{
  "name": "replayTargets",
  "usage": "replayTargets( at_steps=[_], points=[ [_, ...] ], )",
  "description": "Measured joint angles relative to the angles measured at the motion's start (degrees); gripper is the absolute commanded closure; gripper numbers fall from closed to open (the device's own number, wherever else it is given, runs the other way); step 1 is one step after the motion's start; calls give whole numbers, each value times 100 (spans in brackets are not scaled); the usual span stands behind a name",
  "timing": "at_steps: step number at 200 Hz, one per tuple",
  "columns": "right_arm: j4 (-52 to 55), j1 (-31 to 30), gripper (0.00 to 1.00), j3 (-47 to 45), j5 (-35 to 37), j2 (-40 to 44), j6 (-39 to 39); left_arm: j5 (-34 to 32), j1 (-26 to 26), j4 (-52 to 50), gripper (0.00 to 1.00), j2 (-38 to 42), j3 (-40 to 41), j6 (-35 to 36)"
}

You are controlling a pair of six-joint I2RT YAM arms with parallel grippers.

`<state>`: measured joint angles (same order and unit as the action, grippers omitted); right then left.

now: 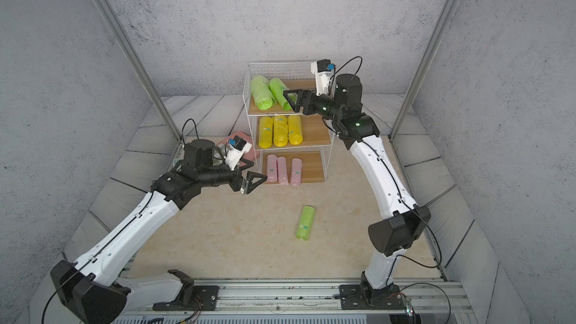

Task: Sort the rolls of trash bags by color and place them on the shelf
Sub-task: Place the roll of trash bags on the shelf, then pick up the roll of trash bags from the center of the board.

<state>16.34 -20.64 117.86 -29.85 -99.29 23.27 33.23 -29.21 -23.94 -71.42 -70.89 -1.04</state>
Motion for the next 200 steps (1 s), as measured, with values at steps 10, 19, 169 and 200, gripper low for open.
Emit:
replayTargets(
  at_steps=[10,19,169,200],
  points=[
    [-55,0,14,-219,-7,175,-24,-11,-107,-39,3,-46,-2,50],
    [-103,0,14,-492,-11,398,-70,-42,-225,-81,3,-85,-2,92],
    [105,7,6,-5106,734,4266,-844,-1816,-1987,-553,3,-1488,-348,-81],
    [496,7,2,-5687,1237,4656,-782,-2286,-2267,-826,3,-2074,-695,-302]
  ],
)
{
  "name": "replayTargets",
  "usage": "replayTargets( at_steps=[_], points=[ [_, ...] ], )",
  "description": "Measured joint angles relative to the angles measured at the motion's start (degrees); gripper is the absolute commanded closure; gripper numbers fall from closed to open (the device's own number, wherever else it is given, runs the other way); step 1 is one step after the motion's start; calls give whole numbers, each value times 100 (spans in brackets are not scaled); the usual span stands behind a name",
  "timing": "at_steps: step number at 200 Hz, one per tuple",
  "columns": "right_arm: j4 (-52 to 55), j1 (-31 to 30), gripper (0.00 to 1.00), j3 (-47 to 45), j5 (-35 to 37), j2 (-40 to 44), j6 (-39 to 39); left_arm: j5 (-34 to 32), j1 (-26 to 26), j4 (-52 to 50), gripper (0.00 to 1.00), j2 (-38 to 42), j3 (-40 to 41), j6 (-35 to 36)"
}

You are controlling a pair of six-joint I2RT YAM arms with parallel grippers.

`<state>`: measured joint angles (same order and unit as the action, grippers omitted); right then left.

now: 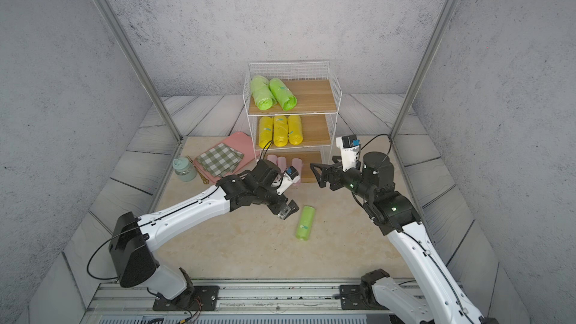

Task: Sort the rolls of trash bags by color and place them on the shelf
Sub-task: Pick up the roll of trash bags from the center of the board.

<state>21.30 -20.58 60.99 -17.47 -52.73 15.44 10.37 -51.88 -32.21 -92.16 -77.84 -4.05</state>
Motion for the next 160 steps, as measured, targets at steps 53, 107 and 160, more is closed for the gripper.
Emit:
replayTargets(
  at_steps=[53,107,160],
  points=[
    [603,2,1,-1021,776,553,319,-363,-166,-581,3,-988,-743,-372],
    [1021,2,1,-1884,1255,1075,776,-363,-192,-1410,3,-2039,-1849,-798],
    [1279,4,1,-2350,1591,1410,1145,-173,-199,-1950,5,-2704,-2518,-1379]
  ],
)
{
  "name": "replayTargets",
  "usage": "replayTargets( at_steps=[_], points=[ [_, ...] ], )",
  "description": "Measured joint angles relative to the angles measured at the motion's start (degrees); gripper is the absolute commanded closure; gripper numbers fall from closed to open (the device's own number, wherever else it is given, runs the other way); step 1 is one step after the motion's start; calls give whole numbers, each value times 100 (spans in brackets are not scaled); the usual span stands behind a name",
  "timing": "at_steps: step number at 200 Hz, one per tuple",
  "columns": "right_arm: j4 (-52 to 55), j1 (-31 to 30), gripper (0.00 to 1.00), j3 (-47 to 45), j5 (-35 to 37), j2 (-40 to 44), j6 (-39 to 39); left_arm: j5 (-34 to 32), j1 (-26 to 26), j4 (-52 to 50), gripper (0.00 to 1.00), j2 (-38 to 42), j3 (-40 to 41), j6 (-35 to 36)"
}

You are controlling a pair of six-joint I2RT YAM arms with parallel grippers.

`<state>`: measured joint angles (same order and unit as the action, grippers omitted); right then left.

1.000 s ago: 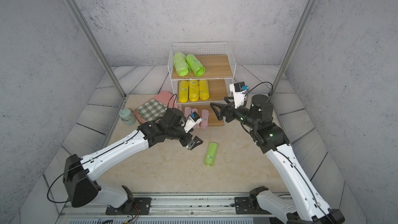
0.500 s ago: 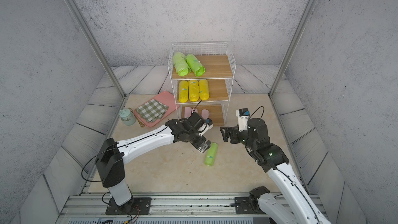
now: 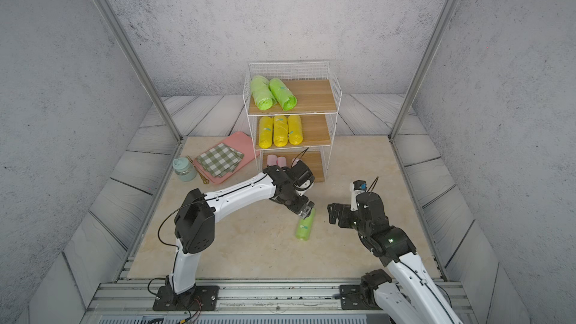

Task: Sort the rolls of trash bags by color and place them on the shelf
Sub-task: Pick up the roll of trash bags from the center of the board.

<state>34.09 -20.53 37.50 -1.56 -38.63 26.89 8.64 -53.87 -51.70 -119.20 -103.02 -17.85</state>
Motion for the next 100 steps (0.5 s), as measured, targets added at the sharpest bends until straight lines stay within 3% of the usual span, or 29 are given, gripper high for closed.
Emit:
replayTargets(
  at_steps=[100],
  points=[
    [179,11,1,-643,160,297,433,4,-59,-688,12,-1108,-1241,-520]
  ],
)
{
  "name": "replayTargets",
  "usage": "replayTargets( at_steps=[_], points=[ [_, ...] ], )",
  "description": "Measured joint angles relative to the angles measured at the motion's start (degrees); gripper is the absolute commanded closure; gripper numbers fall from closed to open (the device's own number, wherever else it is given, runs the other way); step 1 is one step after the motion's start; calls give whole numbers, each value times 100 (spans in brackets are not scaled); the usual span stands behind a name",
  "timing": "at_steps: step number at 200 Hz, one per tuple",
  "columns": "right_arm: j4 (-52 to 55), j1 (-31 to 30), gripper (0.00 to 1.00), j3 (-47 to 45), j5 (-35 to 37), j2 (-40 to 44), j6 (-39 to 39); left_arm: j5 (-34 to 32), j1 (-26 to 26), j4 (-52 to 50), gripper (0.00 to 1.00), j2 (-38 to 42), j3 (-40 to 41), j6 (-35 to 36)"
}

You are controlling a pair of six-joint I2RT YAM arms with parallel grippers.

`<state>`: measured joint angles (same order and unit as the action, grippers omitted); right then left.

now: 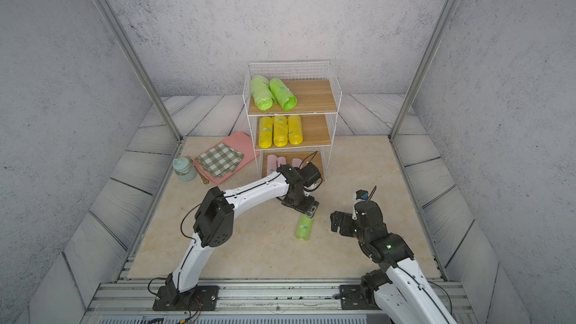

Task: Sort the rolls of trash bags by color and place them on the shelf
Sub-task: Pick up the roll of trash bags from the center of the board.

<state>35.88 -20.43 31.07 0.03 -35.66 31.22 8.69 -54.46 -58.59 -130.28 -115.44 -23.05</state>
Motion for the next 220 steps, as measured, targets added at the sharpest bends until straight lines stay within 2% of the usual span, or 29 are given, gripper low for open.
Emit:
replayTargets(
  at_steps=[54,93,136,151,178,196,220],
  points=[
    [37,42,1,-278,-13,146,192,140,-4,-501,17,-708,-820,13],
    [24,70,1,-289,-17,184,238,286,-4,-756,20,-1064,-1086,11],
    [-11,103,1,-385,-61,181,267,431,-4,-931,39,-1185,-1231,22],
    [-15,111,1,-391,-94,184,267,452,-4,-953,43,-1185,-1246,33],
    [-72,127,1,-437,-188,247,264,481,11,-898,57,-1165,-1180,17],
    [-94,138,1,-459,-258,271,264,520,46,-726,61,-1010,-911,-26],
    [-160,149,1,-459,-350,273,264,608,118,-525,78,-793,-522,-44]
  ],
)
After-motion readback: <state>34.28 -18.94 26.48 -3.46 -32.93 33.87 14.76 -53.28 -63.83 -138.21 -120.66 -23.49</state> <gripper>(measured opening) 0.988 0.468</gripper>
